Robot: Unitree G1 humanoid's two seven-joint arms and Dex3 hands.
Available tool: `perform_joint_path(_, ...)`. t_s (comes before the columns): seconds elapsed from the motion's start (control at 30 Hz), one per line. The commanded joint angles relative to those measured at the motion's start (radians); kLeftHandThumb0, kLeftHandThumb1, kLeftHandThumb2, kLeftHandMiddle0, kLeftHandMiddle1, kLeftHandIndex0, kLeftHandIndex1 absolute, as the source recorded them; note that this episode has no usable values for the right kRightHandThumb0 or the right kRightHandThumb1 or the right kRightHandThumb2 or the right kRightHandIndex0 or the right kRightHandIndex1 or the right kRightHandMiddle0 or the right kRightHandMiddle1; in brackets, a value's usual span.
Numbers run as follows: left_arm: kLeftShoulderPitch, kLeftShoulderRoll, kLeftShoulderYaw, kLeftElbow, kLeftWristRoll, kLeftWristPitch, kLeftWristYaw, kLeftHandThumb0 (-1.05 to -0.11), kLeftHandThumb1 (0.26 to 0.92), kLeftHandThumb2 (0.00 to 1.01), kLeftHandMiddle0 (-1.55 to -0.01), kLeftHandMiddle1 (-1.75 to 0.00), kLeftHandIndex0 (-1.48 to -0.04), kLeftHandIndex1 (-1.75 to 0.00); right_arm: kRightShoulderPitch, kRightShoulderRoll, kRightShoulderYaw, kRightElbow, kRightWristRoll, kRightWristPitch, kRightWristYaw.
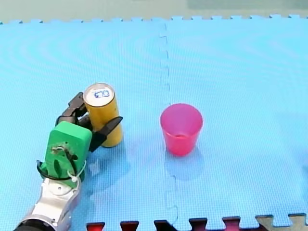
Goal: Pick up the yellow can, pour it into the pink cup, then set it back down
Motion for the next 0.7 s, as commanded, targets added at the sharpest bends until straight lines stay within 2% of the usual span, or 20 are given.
perform_joint_path(0.0,0.003,-0.005,0.01,-0.012,-0.006,-0.027,0.014,-0.392,0.84,0.0,-1.18,-0.08,-1.04,-0.05,0.002,0.0,-0.003,0.002,0.006,-0.001,0.001)
perform_joint_path(0.07,0.004,-0.005,0.01,-0.009,0.002,-0.042,0.034,-0.379,0.843,0.0,-1.24,-0.09,-1.12,-0.06,0.002,0.001,-0.004,0.003,0.006,-0.001,0.0)
perform_joint_path(0.13,0.003,-0.003,0.008,-0.005,0.009,-0.047,0.046,-0.376,0.844,0.0,-1.27,-0.08,-1.15,-0.06,0.002,0.002,-0.005,0.003,0.006,-0.001,0.0)
perform_joint_path(0.4,0.002,0.008,-0.006,-0.013,0.044,-0.022,0.08,-0.357,0.843,0.0,-1.29,-0.06,-1.16,-0.03,0.003,0.004,-0.007,0.005,0.007,-0.004,0.004)
perform_joint_path(0.67,0.005,0.009,-0.001,-0.038,0.033,0.013,0.064,-0.347,0.837,0.0,-1.31,-0.04,-1.18,-0.02,0.002,0.005,-0.01,0.007,0.009,-0.003,0.013)
